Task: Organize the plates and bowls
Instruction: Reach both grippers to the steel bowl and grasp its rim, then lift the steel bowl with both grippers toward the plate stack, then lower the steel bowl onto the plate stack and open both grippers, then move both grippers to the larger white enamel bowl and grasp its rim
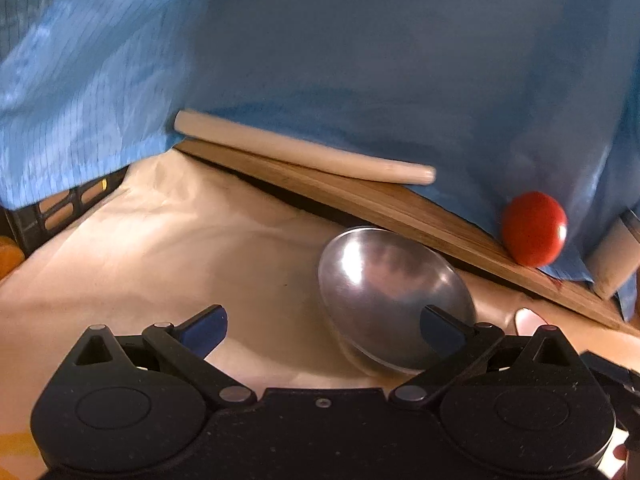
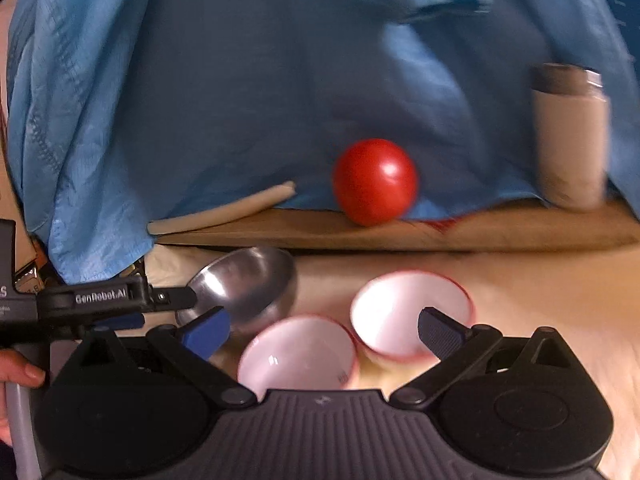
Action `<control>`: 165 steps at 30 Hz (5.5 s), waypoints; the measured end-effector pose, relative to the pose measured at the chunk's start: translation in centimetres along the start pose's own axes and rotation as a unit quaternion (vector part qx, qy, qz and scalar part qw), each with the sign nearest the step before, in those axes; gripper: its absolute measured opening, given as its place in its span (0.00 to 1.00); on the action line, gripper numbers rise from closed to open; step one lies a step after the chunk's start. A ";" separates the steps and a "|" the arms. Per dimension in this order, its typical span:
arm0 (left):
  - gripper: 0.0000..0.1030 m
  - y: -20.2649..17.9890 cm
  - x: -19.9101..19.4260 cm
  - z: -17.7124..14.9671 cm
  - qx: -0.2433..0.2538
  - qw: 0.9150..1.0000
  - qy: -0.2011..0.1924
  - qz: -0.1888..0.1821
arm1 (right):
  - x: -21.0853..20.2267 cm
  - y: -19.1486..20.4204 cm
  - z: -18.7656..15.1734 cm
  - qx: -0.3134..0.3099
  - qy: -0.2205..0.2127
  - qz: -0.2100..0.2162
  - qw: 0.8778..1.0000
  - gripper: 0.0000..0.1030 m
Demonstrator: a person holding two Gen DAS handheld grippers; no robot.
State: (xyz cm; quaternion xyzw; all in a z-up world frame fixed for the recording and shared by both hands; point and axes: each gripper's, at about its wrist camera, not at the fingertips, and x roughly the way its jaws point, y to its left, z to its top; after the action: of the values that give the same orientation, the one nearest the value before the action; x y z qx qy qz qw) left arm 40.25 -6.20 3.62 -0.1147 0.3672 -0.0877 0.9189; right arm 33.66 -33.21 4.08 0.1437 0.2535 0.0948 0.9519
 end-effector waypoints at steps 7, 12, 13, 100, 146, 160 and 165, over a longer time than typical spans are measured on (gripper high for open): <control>0.99 1.4 1.2 1.0 -0.036 0.999 0.010 -0.002 | 4.5 1.9 2.4 -0.033 0.026 0.008 0.999 0.93; 0.92 1.7 1.6 1.4 -0.045 0.999 0.015 -0.015 | 7.5 2.6 2.9 -0.043 0.053 0.003 0.998 0.78; 0.88 1.7 1.6 1.5 -0.047 0.999 0.015 -0.017 | 7.9 2.8 2.9 -0.045 0.056 0.003 0.997 0.76; 0.21 -10.1 -9.1 -14.0 0.040 0.979 0.114 -0.163 | -14.4 -4.8 -10.0 0.047 0.074 -0.066 0.994 0.34; 0.99 -7.4 -3.8 -1.8 0.163 0.986 0.014 -0.042 | -8.6 -7.0 -4.7 0.065 0.040 -0.077 0.994 0.99; 0.99 -8.0 0.7 -1.0 0.230 0.971 0.052 -0.027 | -3.0 -3.6 -2.1 0.001 0.079 -0.087 0.993 0.99; 0.99 -8.1 1.5 -0.9 0.245 0.967 0.058 -0.024 | -1.8 -3.1 -1.5 -0.017 0.091 -0.086 0.992 0.99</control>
State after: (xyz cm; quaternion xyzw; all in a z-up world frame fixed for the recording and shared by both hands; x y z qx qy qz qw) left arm 40.12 -14.51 4.25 0.1102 0.3845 -0.2039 0.8936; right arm 31.65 -36.26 2.63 0.0961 0.3491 0.0291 0.9317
